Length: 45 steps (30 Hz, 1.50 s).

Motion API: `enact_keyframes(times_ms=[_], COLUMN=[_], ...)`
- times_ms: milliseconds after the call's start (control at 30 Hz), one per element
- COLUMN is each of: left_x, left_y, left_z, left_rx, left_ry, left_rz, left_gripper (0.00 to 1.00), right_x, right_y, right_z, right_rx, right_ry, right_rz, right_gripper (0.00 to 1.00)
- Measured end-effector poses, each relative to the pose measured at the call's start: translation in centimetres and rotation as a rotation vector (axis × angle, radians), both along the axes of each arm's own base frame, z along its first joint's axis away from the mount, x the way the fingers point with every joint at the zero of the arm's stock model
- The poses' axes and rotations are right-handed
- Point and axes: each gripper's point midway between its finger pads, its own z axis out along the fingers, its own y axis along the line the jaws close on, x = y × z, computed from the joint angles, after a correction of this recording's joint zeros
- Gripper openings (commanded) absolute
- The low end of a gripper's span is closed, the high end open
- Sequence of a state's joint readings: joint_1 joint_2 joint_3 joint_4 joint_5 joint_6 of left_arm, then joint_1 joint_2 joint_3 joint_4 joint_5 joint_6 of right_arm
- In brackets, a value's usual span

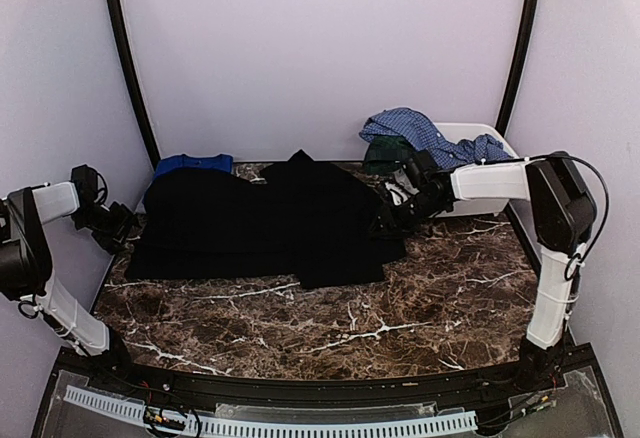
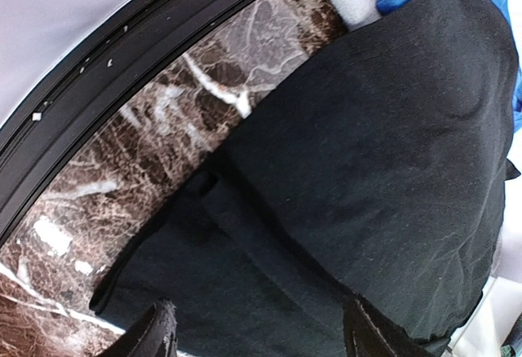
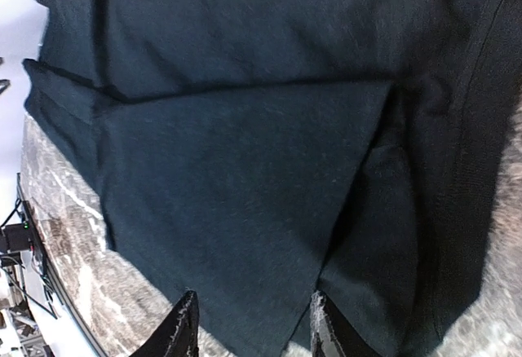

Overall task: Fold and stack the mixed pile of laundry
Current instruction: Fold the flattened T-shirt at the center of the board, then pick up the 1/3-folded T-shirt from the center of the board.

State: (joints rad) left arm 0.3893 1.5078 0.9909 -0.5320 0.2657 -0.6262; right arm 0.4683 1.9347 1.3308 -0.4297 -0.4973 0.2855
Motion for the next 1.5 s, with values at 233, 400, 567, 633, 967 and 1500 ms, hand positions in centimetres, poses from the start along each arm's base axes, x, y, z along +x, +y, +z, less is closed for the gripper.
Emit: enact_keyframes(times_ms=[233,400,567,633,967,1500], left_x=[0.9,1.3,1.6,1.7,2.3,2.4], left_y=[0.1,0.3,0.6,0.8,1.4,1.5], left_z=[-0.2,-1.6,-2.2,-2.1,-3.9,-4.0], left_rx=[-0.008,-0.019,-0.02,-0.017,-0.031,-0.031], left_ry=[-0.024,-0.002,0.018,0.016,0.055,0.057], left_rz=[0.0,0.004,0.019,0.031,0.078,0.091], left_gripper=[0.64,0.61,0.59,0.57,0.47,0.47], right_x=[1.4,3.3,3.9,3.9,3.9,4.8], right_y=[0.4,1.3,1.6,1.6,1.8,0.0], right_z=[-2.2,-1.4,-1.5,-1.8,-3.5,-2.3], right_rx=[-0.03,-0.016,-0.014,-0.017,-0.024,-0.113], right_ry=[0.021,-0.016,-0.022,-0.016,0.021,-0.054], right_rz=[-0.009,-0.011,-0.012,-0.011,-0.009,-0.071], right_gripper=[0.42,0.4,0.4,0.39,0.41,0.4])
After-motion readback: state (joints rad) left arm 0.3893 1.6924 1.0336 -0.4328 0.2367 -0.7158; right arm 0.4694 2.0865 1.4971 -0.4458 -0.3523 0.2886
